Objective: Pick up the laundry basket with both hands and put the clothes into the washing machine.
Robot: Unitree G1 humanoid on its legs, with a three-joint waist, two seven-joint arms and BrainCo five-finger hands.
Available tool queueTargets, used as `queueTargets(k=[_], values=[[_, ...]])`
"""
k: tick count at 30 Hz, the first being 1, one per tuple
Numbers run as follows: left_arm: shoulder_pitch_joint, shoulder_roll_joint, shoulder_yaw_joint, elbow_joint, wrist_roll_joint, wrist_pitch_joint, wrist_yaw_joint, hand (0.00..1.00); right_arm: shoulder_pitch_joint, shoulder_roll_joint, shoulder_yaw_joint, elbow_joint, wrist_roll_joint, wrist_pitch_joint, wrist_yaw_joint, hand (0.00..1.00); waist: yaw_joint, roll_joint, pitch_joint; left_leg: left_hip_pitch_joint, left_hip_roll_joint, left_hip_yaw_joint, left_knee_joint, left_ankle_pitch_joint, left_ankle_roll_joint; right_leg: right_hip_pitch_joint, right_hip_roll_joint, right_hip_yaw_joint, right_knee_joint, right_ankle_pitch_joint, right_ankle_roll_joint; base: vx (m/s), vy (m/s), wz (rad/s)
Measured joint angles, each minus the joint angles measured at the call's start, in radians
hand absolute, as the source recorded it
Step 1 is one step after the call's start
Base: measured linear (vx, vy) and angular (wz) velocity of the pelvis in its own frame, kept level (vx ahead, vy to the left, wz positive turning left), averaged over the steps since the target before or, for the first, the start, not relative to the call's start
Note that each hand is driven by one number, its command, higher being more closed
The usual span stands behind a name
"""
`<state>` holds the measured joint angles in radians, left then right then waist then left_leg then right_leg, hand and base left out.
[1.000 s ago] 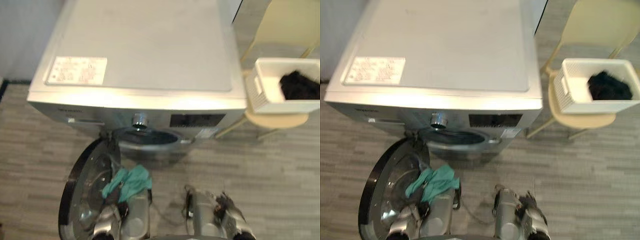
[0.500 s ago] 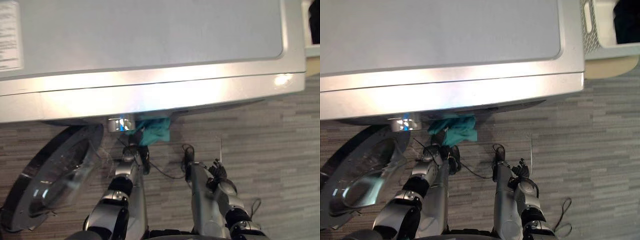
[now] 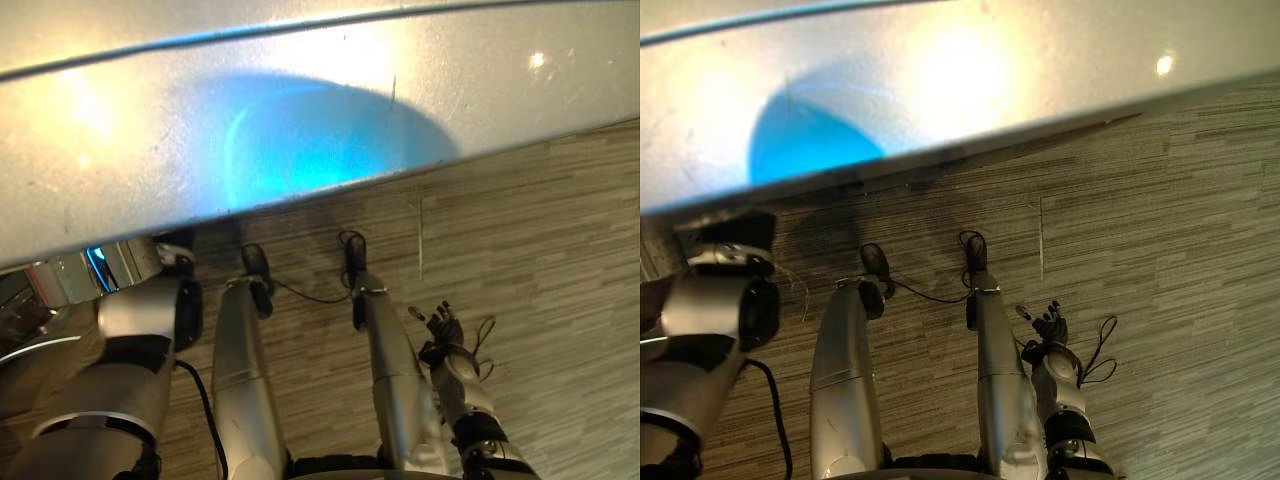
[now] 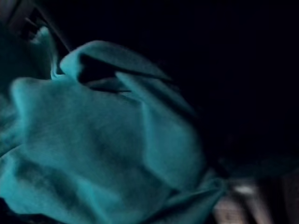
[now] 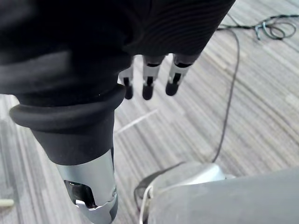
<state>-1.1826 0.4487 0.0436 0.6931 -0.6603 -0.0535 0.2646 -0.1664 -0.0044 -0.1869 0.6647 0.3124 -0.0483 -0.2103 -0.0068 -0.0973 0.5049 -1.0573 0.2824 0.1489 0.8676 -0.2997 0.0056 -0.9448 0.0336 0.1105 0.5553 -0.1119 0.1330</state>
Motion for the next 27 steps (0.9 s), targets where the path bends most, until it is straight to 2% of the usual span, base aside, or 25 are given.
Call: queueTargets(k=[2, 5, 6, 8, 10, 12, 13, 14, 15, 18, 20, 22, 25, 27], values=[[-0.002, 0.0, -0.05, -0.015, -0.026, 0.004, 0.018, 1.0, 0.035, -0.002, 0.001, -0.027, 0.003, -0.013, 0.01, 0.0, 0.008, 0.003, 0.002, 0.002, -0.004, -0.004, 0.005, 0.0, 0.0, 0.004, 0.001, 0.0, 0.004, 0.0, 0.0, 0.03, 0.025, 0.06], [0.003, 0.0, -0.08, -0.025, -0.078, -0.045, 0.074, 1.0, 0.065, -0.008, -0.002, -0.033, 0.01, -0.022, 0.02, 0.0, 0.016, 0.01, 0.007, 0.002, -0.004, -0.003, 0.024, 0.0, 0.0, -0.008, -0.001, -0.007, 0.042, -0.001, -0.001, 0.0, 0.0, -0.01], [0.021, 0.004, -0.074, -0.066, -0.089, -0.061, 0.106, 0.0, 0.075, -0.008, -0.002, -0.038, 0.01, -0.023, 0.02, 0.0, 0.017, 0.01, 0.007, 0.002, -0.005, 0.001, 0.025, 0.0, 0.0, -0.017, -0.002, -0.007, 0.054, -0.001, -0.001, -0.02, -0.006, -0.07], [0.04, 0.022, -0.07, -0.111, -0.078, -0.095, 0.16, 0.0, 0.087, -0.013, -0.002, -0.054, 0.01, -0.023, 0.02, 0.0, 0.019, 0.016, 0.01, 0.002, -0.005, 0.004, 0.026, 0.0, 0.0, -0.022, -0.001, -0.01, 0.059, -0.001, -0.002, -0.02, -0.015, -0.08], [0.062, 0.038, -0.051, -0.136, -0.013, -0.096, 0.228, 0.0, 0.09, -0.022, -0.002, -0.054, 0.009, -0.023, 0.019, 0.0, 0.018, 0.017, 0.011, 0.002, -0.003, 0.002, 0.026, 0.0, 0.0, -0.024, -0.001, -0.019, 0.059, -0.007, -0.011, -0.03, -0.031, -0.03], [0.07, 0.045, -0.04, -0.143, 0.272, -0.01, 0.346, 0.0, 0.091, -0.04, 0.014, -0.045, 0.009, -0.032, 0.01, 0.0, 0.02, 0.021, 0.013, 0.002, -0.005, -0.008, 0.009, 0.01, -0.003, -0.022, -0.002, -0.026, 0.054, -0.007, -0.012, -0.03, -0.051, 0.12], [0.07, 0.043, -0.047, -0.143, 0.335, 0.018, 0.366, 0.0, 0.091, -0.042, 0.022, -0.04, 0.009, -0.036, 0.005, 0.0, 0.02, 0.021, 0.013, 0.002, -0.005, -0.011, 0.002, 0.014, -0.004, -0.021, -0.003, -0.028, 0.049, -0.007, -0.012, -0.02, -0.06, 0.19], [0.075, 0.042, -0.068, -0.142, 0.471, 0.078, 0.387, 0.0, 0.091, -0.043, 0.03, -0.027, 0.013, -0.054, -0.005, 0.0, 0.026, 0.021, 0.013, 0.002, -0.006, -0.013, -0.007, 0.021, -0.004, -0.019, -0.004, -0.031, 0.042, -0.007, -0.012, -0.01, -0.053, 0.19], [0.075, 0.038, -0.095, -0.142, 0.571, 0.126, 0.39, 0.0, 0.091, -0.044, 0.034, -0.024, 0.021, -0.068, -0.009, 0.0, 0.03, 0.022, 0.013, 0.004, -0.011, -0.014, -0.019, 0.029, -0.003, -0.015, -0.007, -0.033, 0.034, -0.006, -0.013, 0.0, -0.043, 0.17], [0.075, 0.018, -0.116, -0.127, 0.745, 0.204, 0.371, 0.0, 0.091, -0.044, 0.049, -0.02, 0.041, -0.09, -0.011, 0.0, 0.03, 0.022, 0.014, 0.011, -0.019, -0.028, -0.022, 0.031, -0.003, 0.008, -0.009, -0.046, 0.015, -0.004, -0.016, 0.01, 0.01, 0.11], [0.074, -0.007, -0.111, -0.103, 0.835, 0.24, 0.344, 0.0, 0.091, -0.043, 0.05, -0.007, 0.051, -0.097, -0.012, 0.0, 0.029, 0.023, 0.014, 0.021, -0.02, -0.035, -0.024, 0.031, -0.003, 0.028, -0.014, -0.053, -0.002, -0.003, -0.016, 0.01, 0.024, 0.11], [0.07, -0.038, -0.072, -0.057, 0.87, 0.258, 0.318, 0.0, 0.091, -0.041, 0.052, 0.001, 0.063, -0.097, -0.013, 0.0, 0.029, 0.023, 0.014, 0.036, -0.022, -0.034, -0.028, 0.031, -0.003, 0.051, -0.016, -0.052, -0.021, 0.006, -0.013, 0.01, 0.04, 0.02], [0.069, -0.058, -0.034, -0.036, 0.777, 0.259, 0.296, 0.0, 0.091, -0.04, 0.067, 0.003, 0.08, -0.089, -0.012, 0.0, 0.024, 0.023, 0.014, 0.052, -0.02, -0.024, -0.038, 0.032, -0.002, 0.067, -0.015, -0.043, -0.043, 0.021, -0.012, 0.0, 0.033, -0.09], [0.069, -0.057, -0.01, -0.006, 0.765, 0.261, 0.282, 0.0, 0.091, -0.042, 0.066, 0.004, 0.08, -0.079, -0.012, 0.0, 0.025, 0.022, 0.013, 0.062, -0.018, -0.015, -0.041, 0.032, -0.002, 0.07, -0.011, -0.032, -0.046, 0.026, -0.013, -0.02, 0.002, -0.12]])
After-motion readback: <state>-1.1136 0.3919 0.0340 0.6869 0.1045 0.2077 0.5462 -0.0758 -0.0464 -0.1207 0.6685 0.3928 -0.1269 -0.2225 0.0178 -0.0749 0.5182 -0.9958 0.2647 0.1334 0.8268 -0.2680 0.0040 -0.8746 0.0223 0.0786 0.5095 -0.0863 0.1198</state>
